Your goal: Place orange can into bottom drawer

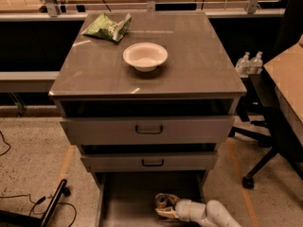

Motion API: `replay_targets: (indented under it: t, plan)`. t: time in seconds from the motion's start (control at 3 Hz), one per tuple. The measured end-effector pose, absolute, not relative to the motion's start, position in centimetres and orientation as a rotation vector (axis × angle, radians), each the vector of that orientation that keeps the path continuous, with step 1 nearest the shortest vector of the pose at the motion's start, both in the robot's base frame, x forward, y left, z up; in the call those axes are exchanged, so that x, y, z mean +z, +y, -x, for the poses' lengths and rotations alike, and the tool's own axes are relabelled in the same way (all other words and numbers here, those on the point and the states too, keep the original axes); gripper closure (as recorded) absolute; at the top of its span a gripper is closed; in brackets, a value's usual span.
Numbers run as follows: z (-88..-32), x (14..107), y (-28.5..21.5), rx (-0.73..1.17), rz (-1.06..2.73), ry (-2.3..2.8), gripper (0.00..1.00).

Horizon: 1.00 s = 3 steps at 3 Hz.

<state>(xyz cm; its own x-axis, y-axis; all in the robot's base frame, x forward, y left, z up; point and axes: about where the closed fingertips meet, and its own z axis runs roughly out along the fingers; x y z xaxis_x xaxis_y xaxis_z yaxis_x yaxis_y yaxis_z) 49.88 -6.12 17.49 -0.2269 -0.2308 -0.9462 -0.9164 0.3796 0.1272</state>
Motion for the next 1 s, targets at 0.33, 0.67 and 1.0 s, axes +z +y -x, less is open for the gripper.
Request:
replay_targets:
  t: [0.33,0.67,1.0]
  plan:
    - [-49.81,17.47,-5.87,0.916,1.023,1.695,0.14]
    - [-49.74,17.45,-5.62,0.921,1.024,1.693,0.0]
    - [-49.73,17.45,-5.61,0.921,1.024,1.693,0.0]
